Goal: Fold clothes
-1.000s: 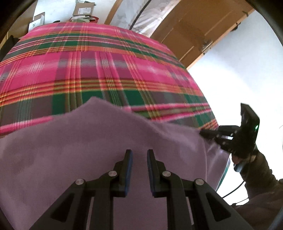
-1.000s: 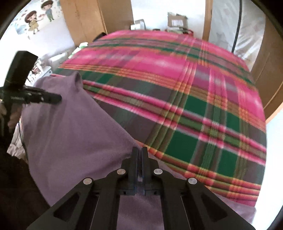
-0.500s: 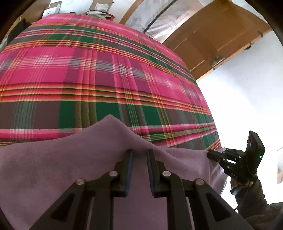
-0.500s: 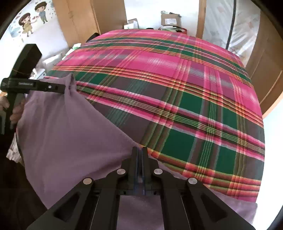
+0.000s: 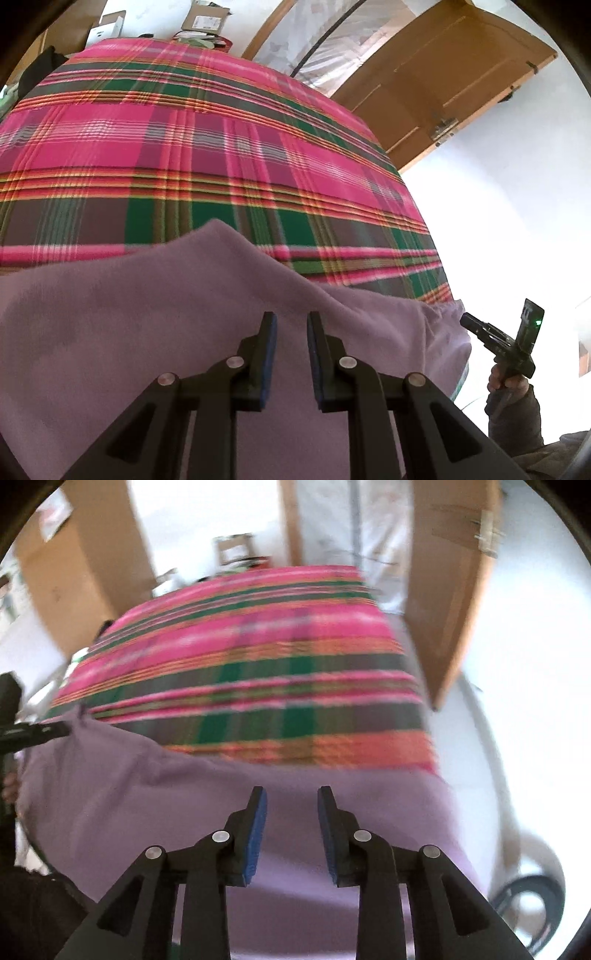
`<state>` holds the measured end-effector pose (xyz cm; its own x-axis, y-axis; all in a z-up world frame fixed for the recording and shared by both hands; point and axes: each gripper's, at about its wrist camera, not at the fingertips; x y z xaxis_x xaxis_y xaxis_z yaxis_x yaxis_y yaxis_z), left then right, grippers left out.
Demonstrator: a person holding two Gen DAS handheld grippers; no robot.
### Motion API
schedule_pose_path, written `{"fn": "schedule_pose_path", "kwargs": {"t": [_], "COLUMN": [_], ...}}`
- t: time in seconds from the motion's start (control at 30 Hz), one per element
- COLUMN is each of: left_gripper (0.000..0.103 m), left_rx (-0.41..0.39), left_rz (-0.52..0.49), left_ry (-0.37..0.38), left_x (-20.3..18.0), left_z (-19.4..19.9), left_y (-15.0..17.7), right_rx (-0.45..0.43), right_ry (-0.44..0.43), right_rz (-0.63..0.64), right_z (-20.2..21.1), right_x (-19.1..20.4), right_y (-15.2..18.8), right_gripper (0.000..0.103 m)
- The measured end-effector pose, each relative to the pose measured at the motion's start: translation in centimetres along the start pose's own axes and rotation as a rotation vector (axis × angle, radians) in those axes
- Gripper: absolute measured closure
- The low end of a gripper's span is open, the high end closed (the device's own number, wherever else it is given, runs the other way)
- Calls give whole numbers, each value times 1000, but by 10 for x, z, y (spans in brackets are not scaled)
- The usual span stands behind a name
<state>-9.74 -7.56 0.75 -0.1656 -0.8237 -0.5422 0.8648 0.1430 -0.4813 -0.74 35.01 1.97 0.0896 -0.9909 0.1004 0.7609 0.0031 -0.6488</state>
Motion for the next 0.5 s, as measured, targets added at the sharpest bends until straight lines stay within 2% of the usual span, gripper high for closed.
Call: {"fn": "schedule_pose_path", "kwargs": {"t": [0.13,0.2,0.27,0.33,0.5], "left_gripper": [87,87,87,87,87], "left_rx": [5,13,24,33,46], "left_rz": [-35,-45,-49,-44,-31], "left_ry": [0,13,12,16,10], "left_x": [-14,-20,-24,-27,-28], "left_z": [7,8,6,3,-2], "left_y": [12,18,22,26,32], "right_rx": [-73,-106,-135,-133,-109], "right_ry": [94,118,135,147,102], "right_rz": [-174,-262,-326,-330,-314], "right_z": [21,28,32,28,11], "right_x": [-43,-64,-82,-88,-87], "right_y": [23,32,39,41,38], "right_gripper": [72,67,67,67,67]}}
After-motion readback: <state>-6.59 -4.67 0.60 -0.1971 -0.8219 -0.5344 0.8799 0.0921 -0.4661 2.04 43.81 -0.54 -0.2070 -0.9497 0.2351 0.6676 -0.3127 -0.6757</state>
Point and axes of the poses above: each gripper's, at about its wrist camera, not at the fingertips, and z roughly against the way its jaws point, x to its left, y to its underside, and after that the axes turned 6 degrees about -x, right-handed
